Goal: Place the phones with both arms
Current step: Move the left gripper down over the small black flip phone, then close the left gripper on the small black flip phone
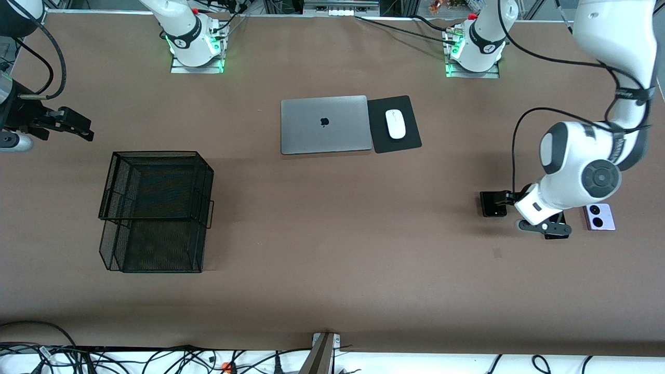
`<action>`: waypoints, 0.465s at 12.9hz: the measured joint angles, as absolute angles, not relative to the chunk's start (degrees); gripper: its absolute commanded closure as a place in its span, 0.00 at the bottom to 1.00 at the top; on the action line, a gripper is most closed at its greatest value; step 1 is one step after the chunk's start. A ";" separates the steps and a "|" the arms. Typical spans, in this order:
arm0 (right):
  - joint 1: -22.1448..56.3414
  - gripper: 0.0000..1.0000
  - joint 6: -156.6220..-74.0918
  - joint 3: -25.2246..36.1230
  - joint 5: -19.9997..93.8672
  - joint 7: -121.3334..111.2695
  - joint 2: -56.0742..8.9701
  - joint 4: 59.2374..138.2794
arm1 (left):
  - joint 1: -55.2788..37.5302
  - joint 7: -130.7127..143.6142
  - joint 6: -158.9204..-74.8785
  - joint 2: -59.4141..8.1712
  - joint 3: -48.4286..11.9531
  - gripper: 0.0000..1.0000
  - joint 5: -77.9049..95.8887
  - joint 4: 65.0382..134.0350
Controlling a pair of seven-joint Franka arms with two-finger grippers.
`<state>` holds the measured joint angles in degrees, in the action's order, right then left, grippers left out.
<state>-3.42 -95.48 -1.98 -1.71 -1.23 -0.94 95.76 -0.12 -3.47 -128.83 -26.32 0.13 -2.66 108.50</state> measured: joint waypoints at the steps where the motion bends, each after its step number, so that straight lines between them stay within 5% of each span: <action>1: -3.42 0.00 -95.48 -1.98 -1.71 -1.23 -0.94 95.76 | 0.55 -3.46 -132.62 -26.68 0.18 0.00 -2.66 110.90; 6: -3.42 0.00 -95.48 -1.98 -1.71 -1.23 -0.94 95.76 | 1.12 -0.24 -143.19 -27.03 -0.32 0.00 -2.66 118.48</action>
